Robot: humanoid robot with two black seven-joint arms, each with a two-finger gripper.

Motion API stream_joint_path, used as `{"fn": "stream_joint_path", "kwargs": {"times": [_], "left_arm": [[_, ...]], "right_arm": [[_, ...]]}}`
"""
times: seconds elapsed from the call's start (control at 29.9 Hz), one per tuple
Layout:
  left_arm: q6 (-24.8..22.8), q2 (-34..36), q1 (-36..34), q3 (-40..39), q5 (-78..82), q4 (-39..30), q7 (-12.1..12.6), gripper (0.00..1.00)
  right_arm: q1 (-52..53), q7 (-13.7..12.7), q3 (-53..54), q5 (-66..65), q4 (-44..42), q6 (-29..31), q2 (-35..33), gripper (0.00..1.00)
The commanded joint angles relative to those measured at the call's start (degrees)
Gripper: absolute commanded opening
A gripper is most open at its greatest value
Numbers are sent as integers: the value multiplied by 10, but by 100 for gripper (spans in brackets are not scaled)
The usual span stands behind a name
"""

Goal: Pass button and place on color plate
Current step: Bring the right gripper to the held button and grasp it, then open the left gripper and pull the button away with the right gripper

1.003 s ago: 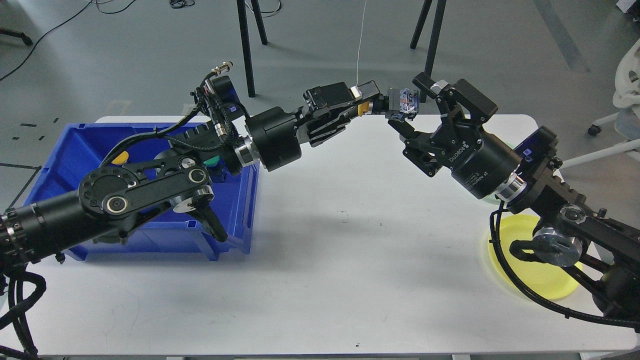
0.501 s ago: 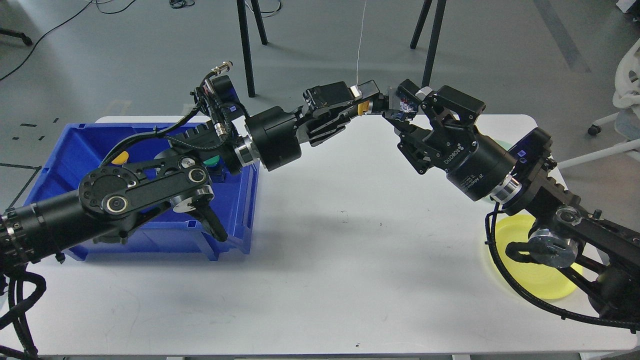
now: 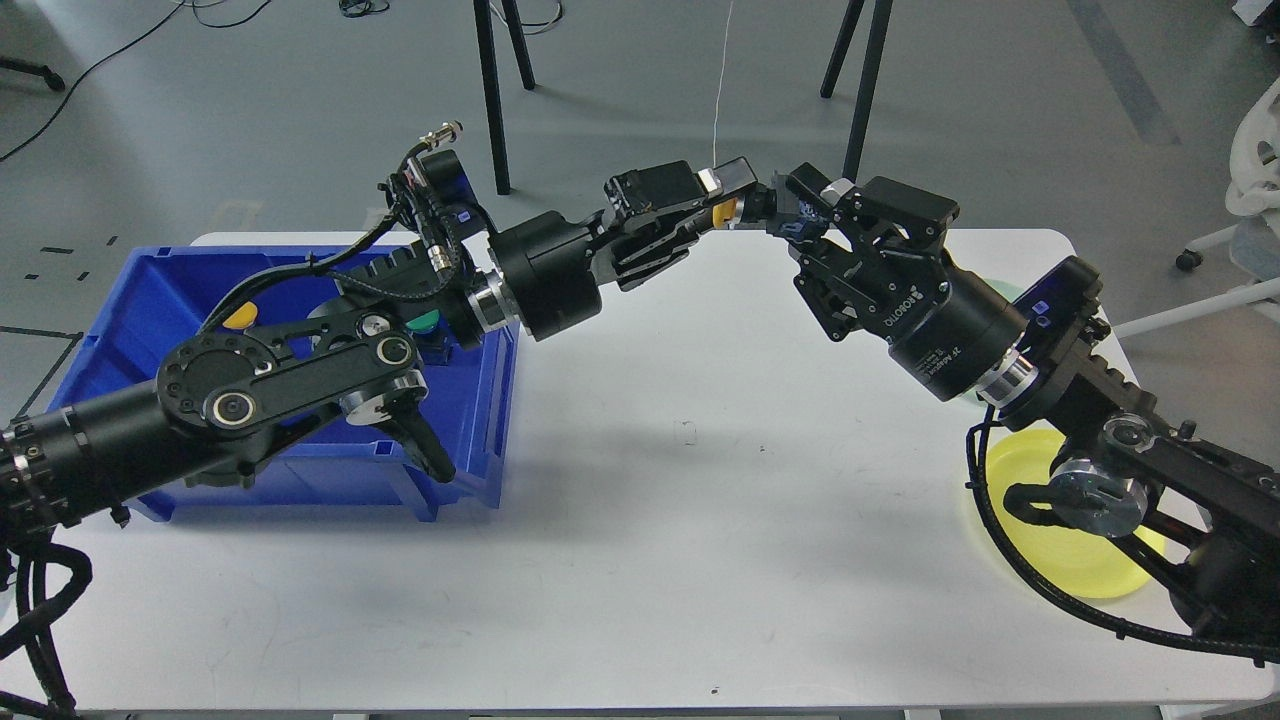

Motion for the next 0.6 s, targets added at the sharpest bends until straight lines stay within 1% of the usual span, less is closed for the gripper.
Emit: {"fn": "stream_joint_path", "kwargs": {"times": [0.0, 0.07, 0.1, 0.2, 0.23, 0.27, 0.3, 0.37, 0.47, 0.57], "left_arm": [[2, -1, 4, -1, 0, 0, 0, 35], [3, -4, 4, -3, -1, -1, 0, 49], [3, -7, 4, -7, -3, 0, 0, 54], [5, -11, 12, -21, -5, 2, 0, 63], [4, -11, 15, -26, -6, 3, 0, 69], [3, -11, 17, -32, -7, 5, 0, 79], [2, -11, 19, -36, -8, 6, 0, 84], [2, -12, 25, -40, -7, 7, 0, 84], [3, -12, 26, -40, -8, 9, 0, 88], [3, -12, 26, -41, -8, 8, 0, 89]], "right_arm": [[0, 0, 0, 1, 0, -4, 0, 6], [0, 0, 0, 1, -1, -5, 0, 6], [0, 0, 0, 1, -2, -5, 0, 6], [-2, 0, -1, 1, -2, -17, 4, 6], [-3, 0, -1, 0, -2, -19, 4, 6], [-5, 0, -1, 1, -2, -20, 4, 6], [-7, 0, -1, 1, -2, -21, 4, 6], [-10, 0, 0, 1, -1, -22, 4, 6], [-24, 0, 10, 1, 0, -23, 1, 5], [-65, 0, 46, 1, -1, -24, -7, 5]]}}
